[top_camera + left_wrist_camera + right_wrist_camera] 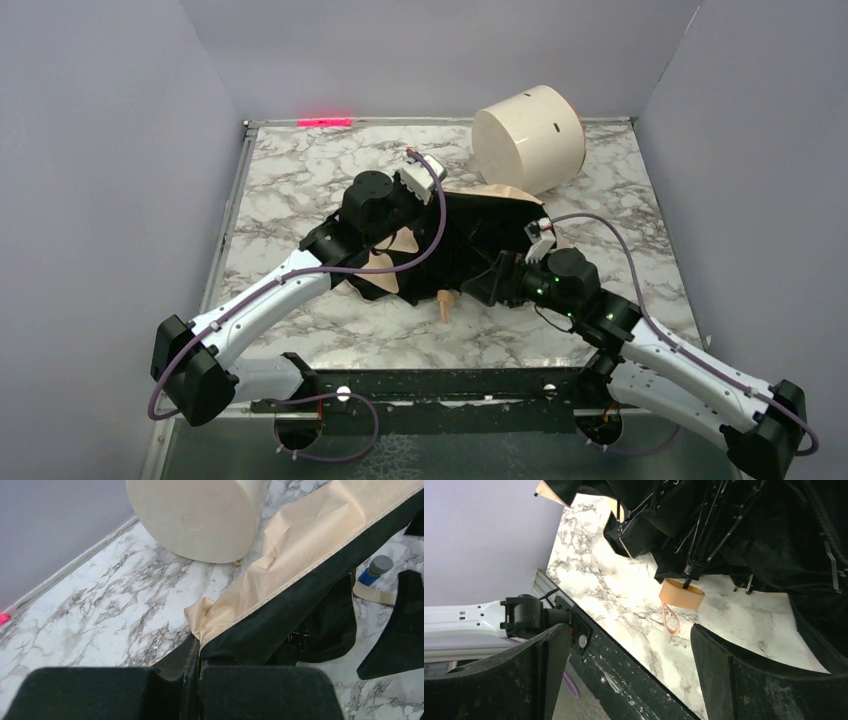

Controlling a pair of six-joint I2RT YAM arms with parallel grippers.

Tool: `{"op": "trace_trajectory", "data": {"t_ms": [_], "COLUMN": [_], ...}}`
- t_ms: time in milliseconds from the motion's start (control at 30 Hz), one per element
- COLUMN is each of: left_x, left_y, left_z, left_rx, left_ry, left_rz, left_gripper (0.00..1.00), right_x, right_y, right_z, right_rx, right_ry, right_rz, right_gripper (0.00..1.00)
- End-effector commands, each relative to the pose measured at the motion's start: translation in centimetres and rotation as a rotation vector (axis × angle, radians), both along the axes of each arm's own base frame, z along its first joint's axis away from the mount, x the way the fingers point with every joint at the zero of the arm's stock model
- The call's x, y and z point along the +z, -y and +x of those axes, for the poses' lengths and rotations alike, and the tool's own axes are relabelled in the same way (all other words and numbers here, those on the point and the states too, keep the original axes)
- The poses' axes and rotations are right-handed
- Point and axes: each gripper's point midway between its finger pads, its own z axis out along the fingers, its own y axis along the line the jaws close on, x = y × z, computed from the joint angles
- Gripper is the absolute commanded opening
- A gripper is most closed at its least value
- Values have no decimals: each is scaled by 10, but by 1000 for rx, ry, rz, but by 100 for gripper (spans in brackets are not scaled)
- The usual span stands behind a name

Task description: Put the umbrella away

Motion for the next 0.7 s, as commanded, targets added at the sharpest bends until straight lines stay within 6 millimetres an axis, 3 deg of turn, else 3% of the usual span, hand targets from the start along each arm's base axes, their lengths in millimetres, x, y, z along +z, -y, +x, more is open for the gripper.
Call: {"op": "trace_trajectory", "data": {"t_ms": [0, 100, 233, 300, 467, 667], "left_x": [2, -7, -22, -25, -24, -7], "left_y": [5, 14, 21, 21, 11, -24], "left_z": [5, 0, -11, -16, -32, -39], "left_rx": [23, -23, -78, -95, -93, 20], "left_ry": [0, -35, -97, -118, -171, -168], "left_rz": [-51, -54, -60, -65, -74, -73], "left_gripper": [0, 13, 53, 66, 83, 94], "right_x": [10, 46, 98, 118, 143, 162], "right_y": [37, 56, 74, 78, 81, 84], "right_z": [-6, -4, 0, 2, 10, 34], "right_rx": [-81, -147, -196, -211, -238, -317], "right_ry": [37, 110, 201, 231, 249, 321], "right_rz": [-105, -110, -133, -142, -179, -229], "right_gripper": [93, 91, 89, 87, 84, 79]}}
